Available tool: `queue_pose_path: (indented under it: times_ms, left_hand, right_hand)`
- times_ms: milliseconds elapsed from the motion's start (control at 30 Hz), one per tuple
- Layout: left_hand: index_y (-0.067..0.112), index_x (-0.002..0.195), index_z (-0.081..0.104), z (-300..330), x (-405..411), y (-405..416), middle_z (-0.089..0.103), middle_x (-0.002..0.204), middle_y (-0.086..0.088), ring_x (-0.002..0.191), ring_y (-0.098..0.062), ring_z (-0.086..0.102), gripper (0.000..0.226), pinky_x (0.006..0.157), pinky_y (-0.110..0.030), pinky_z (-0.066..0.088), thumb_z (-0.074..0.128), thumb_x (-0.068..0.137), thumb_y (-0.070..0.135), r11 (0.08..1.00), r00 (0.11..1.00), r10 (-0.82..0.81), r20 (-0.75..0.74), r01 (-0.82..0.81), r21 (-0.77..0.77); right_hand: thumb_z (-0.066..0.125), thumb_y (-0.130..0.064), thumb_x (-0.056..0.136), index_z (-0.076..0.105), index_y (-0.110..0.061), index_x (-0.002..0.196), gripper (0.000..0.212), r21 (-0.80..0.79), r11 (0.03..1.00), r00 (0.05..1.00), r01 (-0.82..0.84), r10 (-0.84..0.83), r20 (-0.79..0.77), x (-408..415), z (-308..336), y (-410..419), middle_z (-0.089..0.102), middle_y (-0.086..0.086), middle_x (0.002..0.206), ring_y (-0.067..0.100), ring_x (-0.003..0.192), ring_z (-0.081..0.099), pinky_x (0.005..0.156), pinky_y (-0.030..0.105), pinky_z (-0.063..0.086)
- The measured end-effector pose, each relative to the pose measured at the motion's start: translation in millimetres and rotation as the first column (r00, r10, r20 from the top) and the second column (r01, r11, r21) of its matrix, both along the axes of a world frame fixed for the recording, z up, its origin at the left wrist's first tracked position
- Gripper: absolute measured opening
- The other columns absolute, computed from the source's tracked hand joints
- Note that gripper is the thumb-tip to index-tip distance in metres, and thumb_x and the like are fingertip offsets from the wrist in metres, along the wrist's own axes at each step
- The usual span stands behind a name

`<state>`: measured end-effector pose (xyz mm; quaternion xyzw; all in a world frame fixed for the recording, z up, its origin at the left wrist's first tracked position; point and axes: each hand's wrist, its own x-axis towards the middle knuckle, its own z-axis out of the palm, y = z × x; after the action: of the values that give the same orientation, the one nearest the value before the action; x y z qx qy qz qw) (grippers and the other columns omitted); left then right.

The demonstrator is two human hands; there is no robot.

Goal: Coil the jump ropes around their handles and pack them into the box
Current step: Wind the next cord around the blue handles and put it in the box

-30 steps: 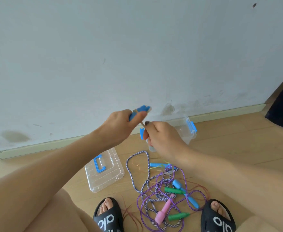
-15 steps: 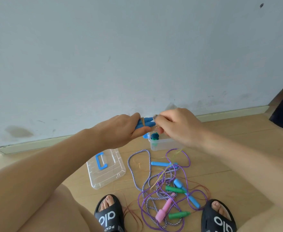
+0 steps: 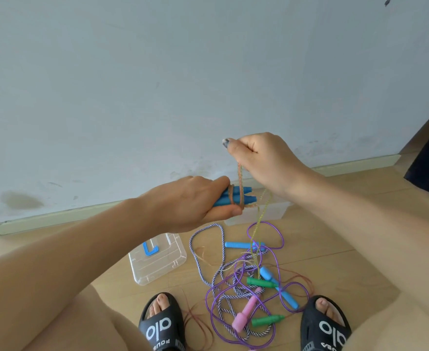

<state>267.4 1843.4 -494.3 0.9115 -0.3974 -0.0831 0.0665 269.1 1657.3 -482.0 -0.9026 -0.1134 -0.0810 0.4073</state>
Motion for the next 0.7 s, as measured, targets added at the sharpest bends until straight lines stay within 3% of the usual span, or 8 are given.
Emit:
queue_pose_path:
  times_ms: [267, 433, 567, 700]
  left_hand:
    - [0.028, 0.091, 0.038, 0.7, -2.9, -8.6, 0.047, 0.065, 0.006, 0.06, -0.017, 0.05, 0.048, 0.06, -0.035, 0.042, 0.032, 0.085, 0.075, 1.0, 0.999, -0.011, 0.034, 0.01, 0.01]
    - [0.026, 0.086, 0.035, 0.2, -4.6, -4.3, 0.046, 0.065, 0.005, 0.058, -0.017, 0.046, 0.05, 0.058, -0.035, 0.038, 0.028, 0.085, 0.076, 1.0, 0.996, -0.02, 0.084, 0.018, 0.026]
    - [0.025, 0.083, 0.039, 0.7, -7.0, 1.0, 0.047, 0.062, 0.003, 0.055, -0.014, 0.046, 0.045, 0.055, -0.033, 0.039, 0.035, 0.087, 0.07, 0.998, 1.0, -0.004, -0.011, 0.003, -0.059]
    - [0.037, 0.076, 0.034, 3.0, -11.4, 0.4, 0.042, 0.057, 0.004, 0.052, -0.014, 0.044, 0.033, 0.051, -0.026, 0.034, 0.054, 0.088, 0.061, 0.991, 0.993, -0.046, -0.11, 0.032, -0.127]
  right_hand:
    - [0.05, -0.041, 0.1, 0.023, -0.018, 0.058, 0.055, -0.035, 0.999, 1.0, 0.017, -0.017, 0.008, 2.9, 0.7, 11.5, 0.021, -0.001, 0.052, 0.015, 0.052, 0.02, 0.052, 0.034, 0.02]
    - [0.054, -0.042, 0.095, 0.025, -0.019, 0.055, 0.055, -0.188, 0.982, 0.974, 0.008, -0.05, -0.222, 12.7, -21.4, 7.0, 0.024, -0.003, 0.049, 0.019, 0.051, 0.025, 0.055, 0.033, 0.024]
    - [0.06, -0.04, 0.091, 0.029, -0.021, 0.051, 0.054, -0.087, 0.994, 0.879, -0.067, 0.017, -0.476, 15.3, -25.8, 9.5, 0.026, -0.003, 0.048, 0.016, 0.048, 0.024, 0.051, 0.03, 0.023]
    - [0.061, -0.035, 0.093, 0.033, -0.018, 0.053, 0.051, -0.074, 0.994, 0.825, -0.082, 0.026, -0.565, 12.1, -25.7, 16.0, 0.029, -0.003, 0.044, 0.013, 0.041, 0.026, 0.043, 0.026, 0.025]
